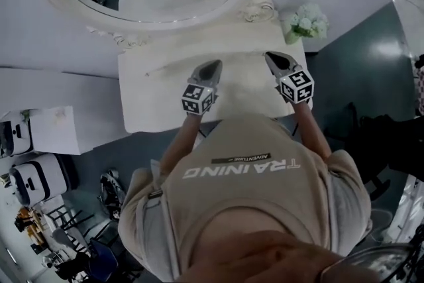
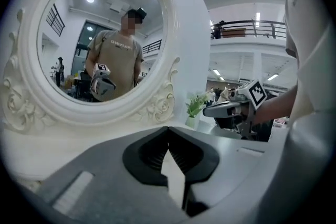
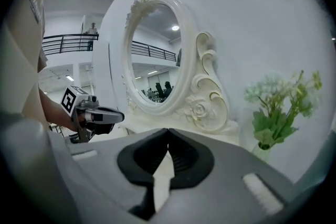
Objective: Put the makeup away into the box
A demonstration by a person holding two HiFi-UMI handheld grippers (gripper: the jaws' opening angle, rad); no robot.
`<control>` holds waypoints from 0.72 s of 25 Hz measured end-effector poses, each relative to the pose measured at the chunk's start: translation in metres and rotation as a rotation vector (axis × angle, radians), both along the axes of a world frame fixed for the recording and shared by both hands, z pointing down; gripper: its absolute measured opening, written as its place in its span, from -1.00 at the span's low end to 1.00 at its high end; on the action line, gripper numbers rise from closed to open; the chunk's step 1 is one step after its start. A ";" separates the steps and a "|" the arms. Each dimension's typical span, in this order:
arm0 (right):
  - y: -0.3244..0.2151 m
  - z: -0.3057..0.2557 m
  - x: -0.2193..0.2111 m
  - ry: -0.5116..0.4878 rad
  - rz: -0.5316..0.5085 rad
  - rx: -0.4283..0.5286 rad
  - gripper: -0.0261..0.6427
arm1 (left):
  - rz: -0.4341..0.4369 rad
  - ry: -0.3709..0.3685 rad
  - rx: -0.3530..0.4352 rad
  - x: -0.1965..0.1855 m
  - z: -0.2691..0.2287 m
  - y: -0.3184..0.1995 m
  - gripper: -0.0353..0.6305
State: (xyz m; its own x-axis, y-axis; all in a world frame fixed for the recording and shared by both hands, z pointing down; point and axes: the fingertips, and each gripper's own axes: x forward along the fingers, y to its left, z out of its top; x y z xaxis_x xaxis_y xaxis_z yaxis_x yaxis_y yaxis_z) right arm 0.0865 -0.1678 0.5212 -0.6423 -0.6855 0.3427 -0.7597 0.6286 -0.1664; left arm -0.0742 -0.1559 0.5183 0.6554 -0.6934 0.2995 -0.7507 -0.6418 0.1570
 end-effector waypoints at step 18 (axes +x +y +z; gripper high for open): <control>-0.005 -0.102 -0.046 -0.005 -0.017 0.204 -0.91 | -0.035 0.037 0.162 -0.061 -0.105 -0.009 -0.88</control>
